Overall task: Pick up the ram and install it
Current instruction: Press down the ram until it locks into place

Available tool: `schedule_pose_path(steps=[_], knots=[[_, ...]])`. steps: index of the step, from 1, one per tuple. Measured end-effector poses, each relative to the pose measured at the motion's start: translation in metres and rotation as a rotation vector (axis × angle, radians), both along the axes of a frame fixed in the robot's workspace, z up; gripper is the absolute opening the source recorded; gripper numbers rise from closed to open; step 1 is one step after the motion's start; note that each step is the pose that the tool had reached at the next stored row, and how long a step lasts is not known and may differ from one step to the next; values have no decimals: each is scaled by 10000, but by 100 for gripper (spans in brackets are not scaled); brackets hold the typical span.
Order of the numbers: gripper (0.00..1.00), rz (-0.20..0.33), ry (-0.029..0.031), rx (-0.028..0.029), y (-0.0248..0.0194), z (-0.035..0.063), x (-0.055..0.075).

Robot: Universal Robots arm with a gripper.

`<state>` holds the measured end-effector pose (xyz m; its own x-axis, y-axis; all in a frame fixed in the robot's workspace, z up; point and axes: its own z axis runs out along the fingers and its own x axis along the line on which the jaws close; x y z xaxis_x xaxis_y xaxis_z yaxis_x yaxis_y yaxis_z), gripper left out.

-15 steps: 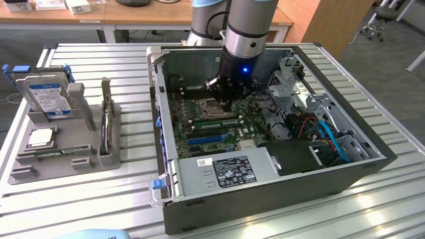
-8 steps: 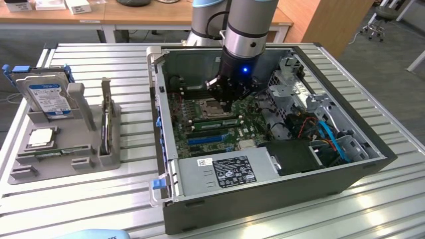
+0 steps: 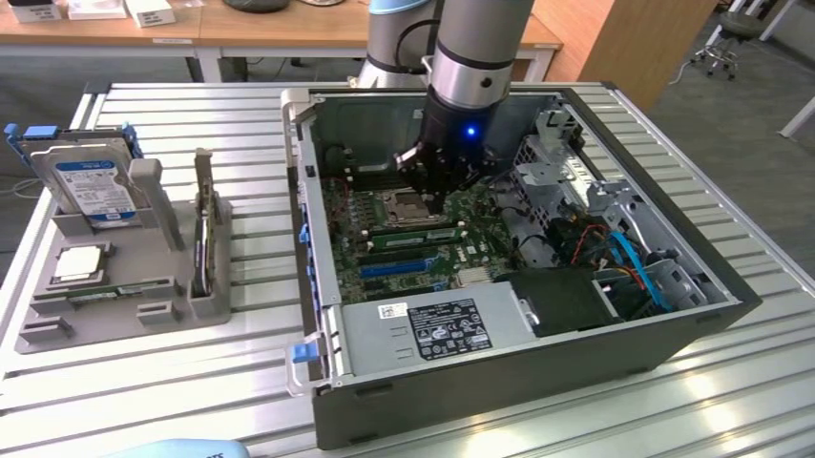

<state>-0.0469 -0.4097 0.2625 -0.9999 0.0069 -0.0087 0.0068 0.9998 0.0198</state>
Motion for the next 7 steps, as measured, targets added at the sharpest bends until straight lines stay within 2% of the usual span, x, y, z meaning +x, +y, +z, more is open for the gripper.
schedule_pose_path(steps=[7], knots=[[10,1,0,0,0,3,0]])
